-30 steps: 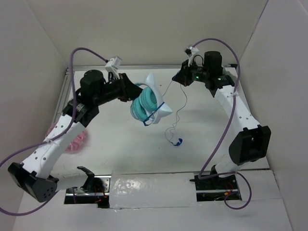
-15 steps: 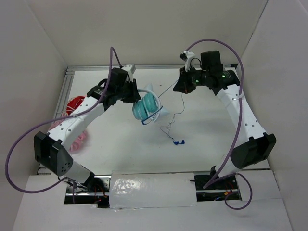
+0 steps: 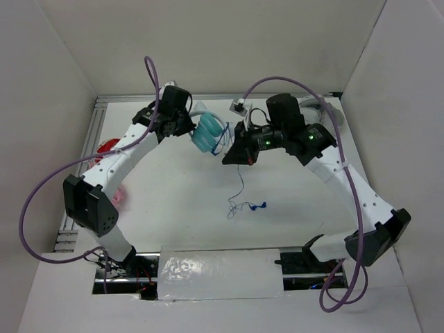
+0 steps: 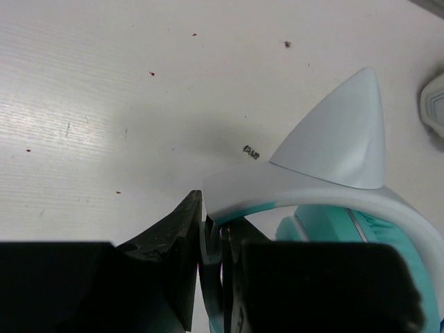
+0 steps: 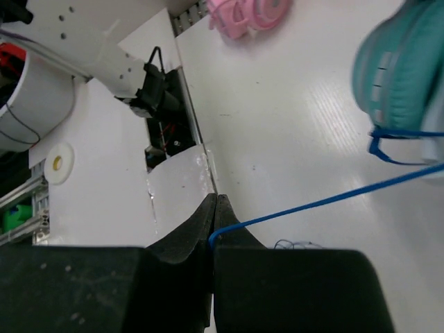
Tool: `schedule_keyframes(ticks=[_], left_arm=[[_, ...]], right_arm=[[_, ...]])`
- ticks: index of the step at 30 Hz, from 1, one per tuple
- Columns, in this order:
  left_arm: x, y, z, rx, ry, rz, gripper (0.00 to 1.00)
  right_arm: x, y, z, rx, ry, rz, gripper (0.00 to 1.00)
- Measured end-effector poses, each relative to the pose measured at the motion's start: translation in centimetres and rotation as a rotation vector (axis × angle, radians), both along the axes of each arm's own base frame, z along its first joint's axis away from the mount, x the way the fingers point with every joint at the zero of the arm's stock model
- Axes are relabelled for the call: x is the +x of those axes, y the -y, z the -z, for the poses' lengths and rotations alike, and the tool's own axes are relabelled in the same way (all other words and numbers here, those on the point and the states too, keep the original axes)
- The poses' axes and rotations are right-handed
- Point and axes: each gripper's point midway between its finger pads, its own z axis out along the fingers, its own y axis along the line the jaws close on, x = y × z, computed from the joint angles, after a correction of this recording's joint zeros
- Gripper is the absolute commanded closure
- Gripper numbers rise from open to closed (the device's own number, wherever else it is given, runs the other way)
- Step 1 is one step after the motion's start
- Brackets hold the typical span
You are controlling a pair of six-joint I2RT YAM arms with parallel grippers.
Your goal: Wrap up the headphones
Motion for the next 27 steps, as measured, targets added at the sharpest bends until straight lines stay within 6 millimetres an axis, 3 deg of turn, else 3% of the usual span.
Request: schedule_keyframes(ticks=[6, 11, 17, 22, 24, 27], left_arm=[[0.3, 0.3, -0.8, -0.08, 0.015, -0.071, 1.0], [0.5, 0.7, -3.7, -0.168, 0.098, -0.074, 1.0], [-0.2, 1.2, -9.4, -0.274, 0.241, -0.016, 1.0], [-0.9, 1.8, -12.7, -0.342, 0.312, 0.041, 1.0], [-1.5, 1.9, -13.7, -0.361, 0.328, 0.062, 1.0], [-2.2, 2.1, -15.0, -0.386, 0.354, 0.088, 1.0]], right_arm=[[-1.4, -3.8, 0.9, 0.025, 0.005, -0.112, 0.95], [-0.7, -6.7, 4.5, 0.001, -0.001, -0.161, 0.85], [0.2, -6.9, 10.5, -0.064, 0.033, -0.164, 0.74], [-0.6, -7.0, 14.7, -0.075, 0.174, -0.178, 0.77], [-0.5, -7.5, 15.8, -0.079, 0.225, -0.16, 0.82], [0.8, -8.3, 16.3, -0.056, 0.313, -0.087, 0.76]])
